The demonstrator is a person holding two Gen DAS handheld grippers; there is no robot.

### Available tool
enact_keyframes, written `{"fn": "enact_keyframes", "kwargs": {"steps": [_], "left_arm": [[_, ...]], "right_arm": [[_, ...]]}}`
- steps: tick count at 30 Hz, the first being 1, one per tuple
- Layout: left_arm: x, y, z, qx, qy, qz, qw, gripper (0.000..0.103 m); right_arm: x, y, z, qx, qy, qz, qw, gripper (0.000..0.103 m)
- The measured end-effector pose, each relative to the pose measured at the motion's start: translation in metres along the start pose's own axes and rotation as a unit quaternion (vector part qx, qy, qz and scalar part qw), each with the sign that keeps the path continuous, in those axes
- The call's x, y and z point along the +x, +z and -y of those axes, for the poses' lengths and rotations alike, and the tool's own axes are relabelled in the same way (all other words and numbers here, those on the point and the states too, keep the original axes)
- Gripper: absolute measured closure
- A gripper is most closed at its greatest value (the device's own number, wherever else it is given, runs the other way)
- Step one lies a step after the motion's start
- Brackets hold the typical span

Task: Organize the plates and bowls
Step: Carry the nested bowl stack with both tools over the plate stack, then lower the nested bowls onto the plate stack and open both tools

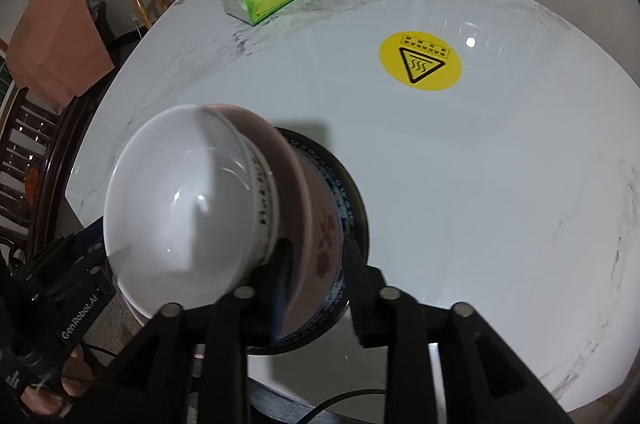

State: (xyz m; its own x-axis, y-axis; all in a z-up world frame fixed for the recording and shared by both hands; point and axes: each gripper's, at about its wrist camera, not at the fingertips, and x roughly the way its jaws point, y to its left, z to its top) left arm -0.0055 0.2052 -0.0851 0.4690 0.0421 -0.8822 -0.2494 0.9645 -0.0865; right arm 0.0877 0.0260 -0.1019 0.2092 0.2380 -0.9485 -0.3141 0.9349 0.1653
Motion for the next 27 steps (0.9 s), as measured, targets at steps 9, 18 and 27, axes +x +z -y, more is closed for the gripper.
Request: {"fn": "enact_keyframes", "kwargs": {"steps": [9,18,27], "left_arm": [[-0.009,-0.003,0.0,0.01,0.0,0.017,0.9998,0.064],[-0.029,-0.012,-0.002,0.01,-0.003,0.042,0.9991,0.053],[-0.061,-0.034,0.018,0.04,0.009,0.09,0.9951,0.045]], "right_arm": [[-0.021,-0.004,0.015,-0.002,-0.005,0.036,0.999,0.051],[-0.046,-0.024,0.024,-0.012,-0.008,0.089,0.996,0.043],[-0.053,-0.06,0.018,-0.039,-0.003,0.11,0.993,0.04]]}}
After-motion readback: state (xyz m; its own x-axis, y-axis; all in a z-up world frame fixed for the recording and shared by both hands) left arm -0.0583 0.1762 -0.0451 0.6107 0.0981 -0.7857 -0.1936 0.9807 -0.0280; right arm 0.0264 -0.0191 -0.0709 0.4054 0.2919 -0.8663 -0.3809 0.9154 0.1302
